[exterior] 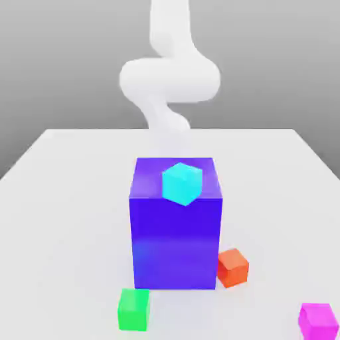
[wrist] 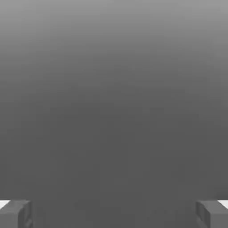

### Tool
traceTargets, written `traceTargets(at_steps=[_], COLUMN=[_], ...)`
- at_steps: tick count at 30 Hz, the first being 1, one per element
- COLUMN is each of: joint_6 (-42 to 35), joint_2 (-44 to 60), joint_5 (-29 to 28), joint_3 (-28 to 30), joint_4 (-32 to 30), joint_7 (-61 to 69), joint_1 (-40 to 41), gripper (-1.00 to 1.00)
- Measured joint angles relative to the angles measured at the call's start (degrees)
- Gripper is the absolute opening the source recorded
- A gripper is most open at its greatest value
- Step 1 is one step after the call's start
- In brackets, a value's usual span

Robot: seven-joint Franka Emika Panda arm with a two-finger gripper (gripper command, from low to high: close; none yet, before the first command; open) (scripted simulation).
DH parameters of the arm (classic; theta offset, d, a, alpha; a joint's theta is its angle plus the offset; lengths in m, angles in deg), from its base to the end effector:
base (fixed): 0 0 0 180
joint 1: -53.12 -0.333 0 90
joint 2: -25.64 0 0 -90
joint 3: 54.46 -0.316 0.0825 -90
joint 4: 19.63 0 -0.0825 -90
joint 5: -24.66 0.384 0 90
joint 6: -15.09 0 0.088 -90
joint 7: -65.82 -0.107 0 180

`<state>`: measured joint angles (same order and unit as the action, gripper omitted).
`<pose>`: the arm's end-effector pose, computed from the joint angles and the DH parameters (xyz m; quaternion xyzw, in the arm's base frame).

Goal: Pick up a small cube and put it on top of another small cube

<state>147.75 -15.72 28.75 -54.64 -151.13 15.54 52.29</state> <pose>0.3744 0.0084 0.6869 -0.8412 0.4001 -0.3128 0.1858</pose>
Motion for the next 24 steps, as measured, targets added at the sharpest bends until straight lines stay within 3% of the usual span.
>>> traceTargets(at_steps=[7,13,18,24], joint_6=[2.1,4.0,6.2,9.9], joint_2=[12.9,23.5,32.2,42.4], joint_5=[9.7,14.4,14.9,11.3], joint_3=[-2.3,-6.4,-10.1,-13.0], joint_4=[0.9,1.7,2.1,2.3], joint_7=[-14.1,-28.5,-42.8,-62.8], joint_1=[-1.8,-2.5,-3.3,-6.2], gripper=[0.0,0.0,0.0,0.0])
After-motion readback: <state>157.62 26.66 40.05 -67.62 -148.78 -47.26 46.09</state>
